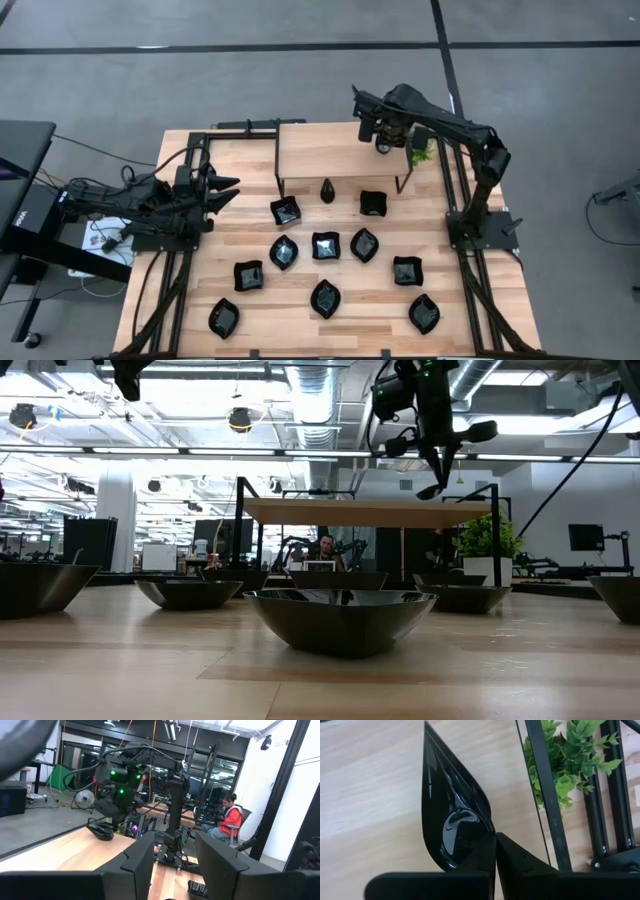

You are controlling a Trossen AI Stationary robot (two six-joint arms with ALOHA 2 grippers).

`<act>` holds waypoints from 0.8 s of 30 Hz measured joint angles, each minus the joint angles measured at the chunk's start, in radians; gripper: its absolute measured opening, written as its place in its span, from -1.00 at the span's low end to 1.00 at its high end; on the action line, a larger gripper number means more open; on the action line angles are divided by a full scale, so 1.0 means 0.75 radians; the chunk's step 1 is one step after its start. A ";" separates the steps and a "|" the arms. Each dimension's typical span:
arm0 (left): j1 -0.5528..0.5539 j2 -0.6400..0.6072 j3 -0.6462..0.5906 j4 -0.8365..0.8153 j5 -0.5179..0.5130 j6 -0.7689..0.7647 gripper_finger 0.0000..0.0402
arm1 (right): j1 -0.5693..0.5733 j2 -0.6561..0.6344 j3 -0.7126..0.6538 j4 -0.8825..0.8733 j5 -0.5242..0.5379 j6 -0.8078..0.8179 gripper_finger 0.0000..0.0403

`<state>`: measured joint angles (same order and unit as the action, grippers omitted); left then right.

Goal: Pick & Place Mini shaped plates
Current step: Stack the drop-shaped plate on top of the drop-shaped plates on the shelf

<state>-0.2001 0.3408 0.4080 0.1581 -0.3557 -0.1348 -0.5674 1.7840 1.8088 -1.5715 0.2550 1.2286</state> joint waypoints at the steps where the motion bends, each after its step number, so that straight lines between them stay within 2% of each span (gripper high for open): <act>1: 0.000 0.000 0.000 0.000 0.000 0.000 -0.28 | 0.003 0.000 0.000 -0.001 0.001 0.001 -1.00; 24: 0.000 0.001 0.000 0.000 0.001 0.000 -0.28 | -0.015 0.000 0.000 0.016 0.045 -0.012 -0.98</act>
<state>-0.2001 0.3412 0.4080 0.1581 -0.3553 -0.1349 -0.5789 1.7840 1.8088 -1.5593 0.2884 1.2198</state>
